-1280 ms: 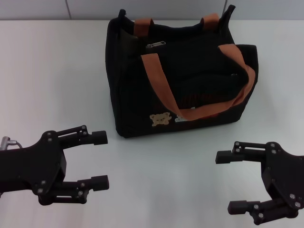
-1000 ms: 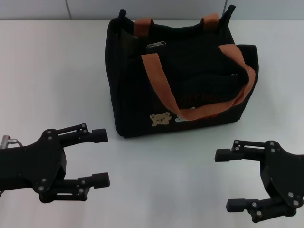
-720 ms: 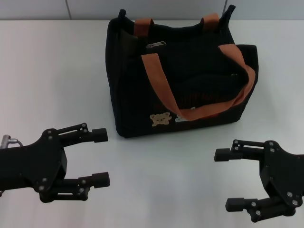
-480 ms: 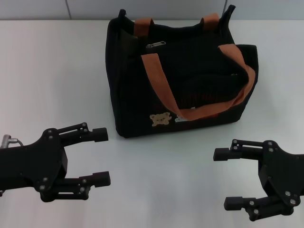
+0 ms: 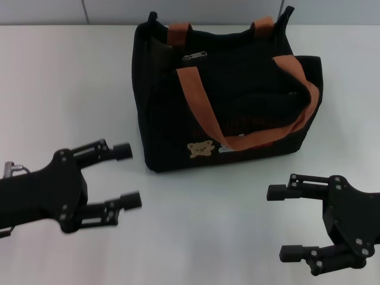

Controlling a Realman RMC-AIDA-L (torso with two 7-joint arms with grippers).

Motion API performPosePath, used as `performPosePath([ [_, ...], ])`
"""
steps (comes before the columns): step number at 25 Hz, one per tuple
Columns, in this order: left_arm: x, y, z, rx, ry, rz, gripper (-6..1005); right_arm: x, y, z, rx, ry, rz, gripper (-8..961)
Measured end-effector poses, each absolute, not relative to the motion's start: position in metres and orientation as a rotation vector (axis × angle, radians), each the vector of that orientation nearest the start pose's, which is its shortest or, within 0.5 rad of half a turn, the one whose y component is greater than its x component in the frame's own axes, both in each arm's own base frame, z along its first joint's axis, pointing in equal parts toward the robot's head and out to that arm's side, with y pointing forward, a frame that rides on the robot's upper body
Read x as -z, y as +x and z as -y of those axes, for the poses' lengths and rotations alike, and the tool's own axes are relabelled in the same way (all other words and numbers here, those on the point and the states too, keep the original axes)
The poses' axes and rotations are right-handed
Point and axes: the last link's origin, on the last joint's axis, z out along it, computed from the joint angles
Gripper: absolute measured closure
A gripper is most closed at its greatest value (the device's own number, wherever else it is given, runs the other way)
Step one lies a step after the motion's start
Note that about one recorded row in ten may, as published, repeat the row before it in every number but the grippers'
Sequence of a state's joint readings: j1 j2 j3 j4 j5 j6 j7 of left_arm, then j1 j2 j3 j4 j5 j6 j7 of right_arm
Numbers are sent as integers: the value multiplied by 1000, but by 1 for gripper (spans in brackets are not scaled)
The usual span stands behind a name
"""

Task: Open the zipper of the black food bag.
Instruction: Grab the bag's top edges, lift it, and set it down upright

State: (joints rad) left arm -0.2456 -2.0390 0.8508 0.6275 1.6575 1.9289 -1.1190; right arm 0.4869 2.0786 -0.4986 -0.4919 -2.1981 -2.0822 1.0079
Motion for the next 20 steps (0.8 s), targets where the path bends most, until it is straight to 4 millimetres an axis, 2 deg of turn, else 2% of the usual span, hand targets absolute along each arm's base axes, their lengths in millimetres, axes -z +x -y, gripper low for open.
performPosePath([
  [4,-15,-291,-236,1152,-2558,417,208,4,258,-236,-1195,-2997,-276,121],
  [7,-13,-292,-239,1145,-2529,429,211,5,258,-236,-1194,-2996,-281,121],
  [8,-10,-294,-242,1137,-2496,447,212,6,258,-236,-1191,-2994,-284,121],
  [9,2,-295,-252,1125,-2454,473,214,6,258,-237,-1189,-2992,-289,121],
  [13,17,-292,-264,1084,-2446,480,218,8,258,-237,-1189,-2990,-298,122],
  [14,28,-290,-271,1061,-2438,486,219,9,258,-238,-1188,-2988,-303,122],
  [20,42,-282,-283,1048,-2404,485,227,11,259,-238,-1182,-2983,-316,122],
])
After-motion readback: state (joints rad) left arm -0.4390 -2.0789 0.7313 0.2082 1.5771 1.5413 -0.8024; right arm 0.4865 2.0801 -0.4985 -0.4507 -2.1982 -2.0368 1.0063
